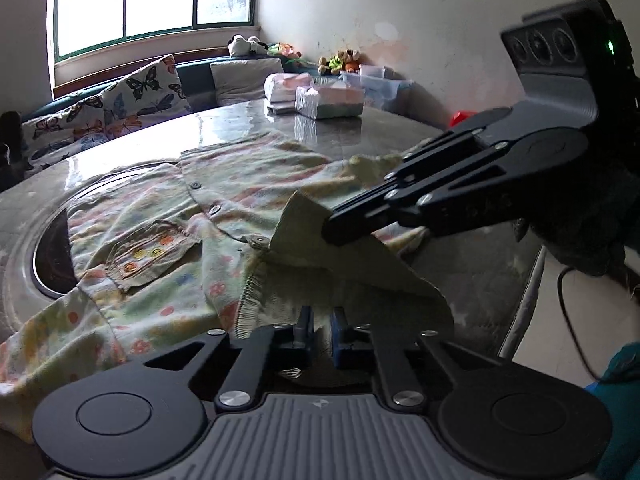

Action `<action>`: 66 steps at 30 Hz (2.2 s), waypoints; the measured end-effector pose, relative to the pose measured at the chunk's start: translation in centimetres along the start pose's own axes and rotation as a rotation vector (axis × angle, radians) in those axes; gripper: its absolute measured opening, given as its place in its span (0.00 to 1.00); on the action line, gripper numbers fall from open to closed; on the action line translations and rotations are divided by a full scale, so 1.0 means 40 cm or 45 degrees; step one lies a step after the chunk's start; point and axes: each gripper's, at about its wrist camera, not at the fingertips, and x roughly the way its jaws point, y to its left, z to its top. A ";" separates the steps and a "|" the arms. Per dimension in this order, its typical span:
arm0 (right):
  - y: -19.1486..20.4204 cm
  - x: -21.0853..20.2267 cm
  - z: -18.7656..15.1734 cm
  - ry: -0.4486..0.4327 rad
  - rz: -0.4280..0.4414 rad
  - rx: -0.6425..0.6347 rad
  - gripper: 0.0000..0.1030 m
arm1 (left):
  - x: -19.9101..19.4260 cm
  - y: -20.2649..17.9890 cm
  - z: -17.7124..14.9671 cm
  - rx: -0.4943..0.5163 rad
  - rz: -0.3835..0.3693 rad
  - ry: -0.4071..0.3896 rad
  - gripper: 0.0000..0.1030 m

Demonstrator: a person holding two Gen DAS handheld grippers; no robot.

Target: Fold clothes

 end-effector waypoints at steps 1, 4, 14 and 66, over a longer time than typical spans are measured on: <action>-0.007 -0.008 0.001 -0.012 -0.007 0.014 0.05 | 0.000 0.002 0.003 -0.024 -0.015 -0.010 0.07; -0.026 -0.028 0.010 -0.045 -0.019 0.052 0.05 | -0.008 0.019 0.011 -0.137 -0.099 -0.053 0.05; -0.012 -0.029 0.016 -0.058 -0.015 0.029 0.05 | 0.027 0.027 0.002 -0.268 -0.287 -0.022 0.01; 0.005 0.060 0.008 0.074 0.029 -0.032 0.13 | -0.057 0.080 0.016 -0.261 -0.026 -0.191 0.24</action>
